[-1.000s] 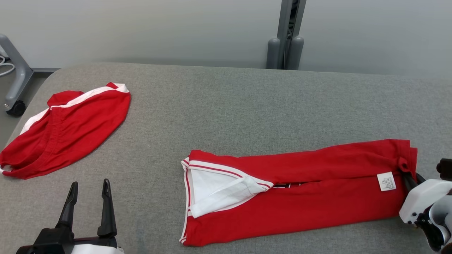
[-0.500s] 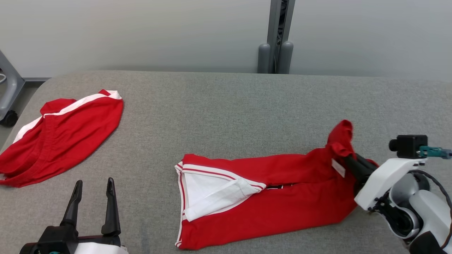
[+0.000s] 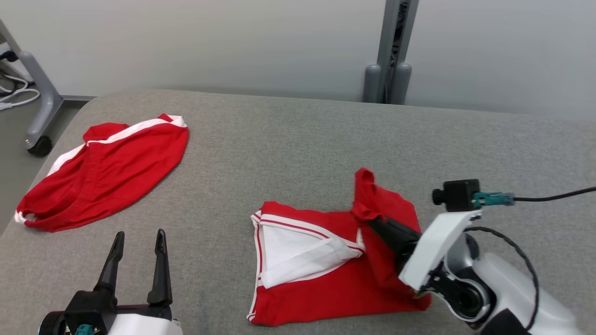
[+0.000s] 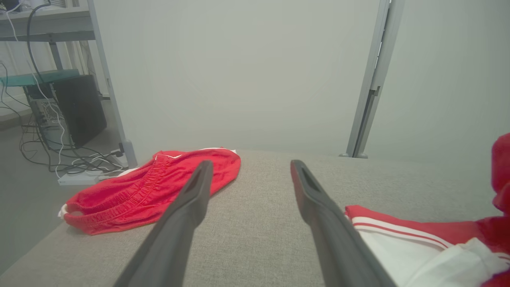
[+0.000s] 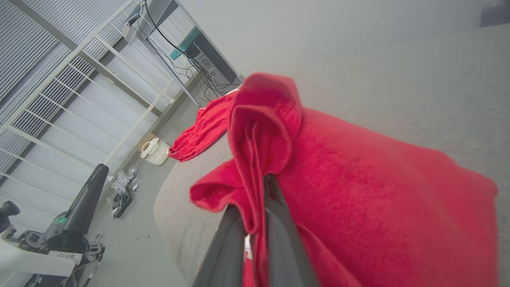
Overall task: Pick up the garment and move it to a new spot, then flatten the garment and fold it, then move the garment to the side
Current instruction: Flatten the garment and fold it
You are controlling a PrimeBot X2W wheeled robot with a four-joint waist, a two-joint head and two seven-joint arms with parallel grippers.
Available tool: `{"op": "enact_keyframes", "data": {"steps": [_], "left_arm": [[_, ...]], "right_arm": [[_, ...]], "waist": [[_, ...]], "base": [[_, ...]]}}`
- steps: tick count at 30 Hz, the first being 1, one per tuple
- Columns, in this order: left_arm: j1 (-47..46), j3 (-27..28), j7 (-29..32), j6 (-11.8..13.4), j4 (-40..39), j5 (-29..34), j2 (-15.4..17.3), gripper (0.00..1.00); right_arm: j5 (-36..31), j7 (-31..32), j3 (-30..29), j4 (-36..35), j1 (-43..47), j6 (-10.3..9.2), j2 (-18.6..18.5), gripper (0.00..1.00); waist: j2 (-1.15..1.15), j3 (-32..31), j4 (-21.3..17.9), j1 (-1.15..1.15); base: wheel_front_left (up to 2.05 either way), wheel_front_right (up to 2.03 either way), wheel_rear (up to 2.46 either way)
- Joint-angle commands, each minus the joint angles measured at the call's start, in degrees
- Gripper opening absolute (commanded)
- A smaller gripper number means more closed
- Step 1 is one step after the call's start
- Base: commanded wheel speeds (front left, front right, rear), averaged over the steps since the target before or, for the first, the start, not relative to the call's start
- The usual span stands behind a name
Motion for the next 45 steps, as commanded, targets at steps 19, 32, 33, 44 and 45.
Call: {"op": "enact_keyframes", "data": {"steps": [19, 32, 33, 44, 45], "left_arm": [[-4.9, -4.8, -0.2, -0.2, 3.0, -2.1, 0.2, 1.0], [-5.8, -4.9, -0.2, -0.5, 4.2, -2.3, 0.2, 1.0], [-5.7, -4.7, -0.2, -0.6, 4.2, -2.2, 0.2, 1.0], [-5.3, -3.1, -0.2, -1.0, 3.7, -1.5, 0.2, 1.0], [-5.2, -2.9, -0.2, -1.1, 3.6, -1.4, 0.2, 1.0]], "right_arm": [[0.3, -4.2, 8.1, 19.9, -8.9, 0.0, 13.6, 0.0], [5.9, -9.2, 11.9, 24.8, -10.7, 0.0, 15.4, 1.0], [6.7, -9.4, 12.0, 24.6, -10.7, 0.0, 15.4, 1.0], [8.8, -18.6, 11.1, 14.2, -11.0, 0.0, 8.9, 1.0], [7.9, -19.6, 11.0, 13.3, -11.1, 0.0, 7.5, 1.0]], "waist": [[0.0, 1.8, 7.1, 0.0], [0.0, 2.3, 8.3, 0.0], [0.0, 2.3, 8.2, 0.0], [0.0, 2.1, 6.2, 0.0], [0.0, 2.2, 6.0, 0.0]], "base": [[0.0, 0.0, 0.0], [0.0, 0.0, 0.0], [0.0, 0.0, 0.0], [0.0, 0.0, 0.0], [0.0, 0.0, 0.0]]}}
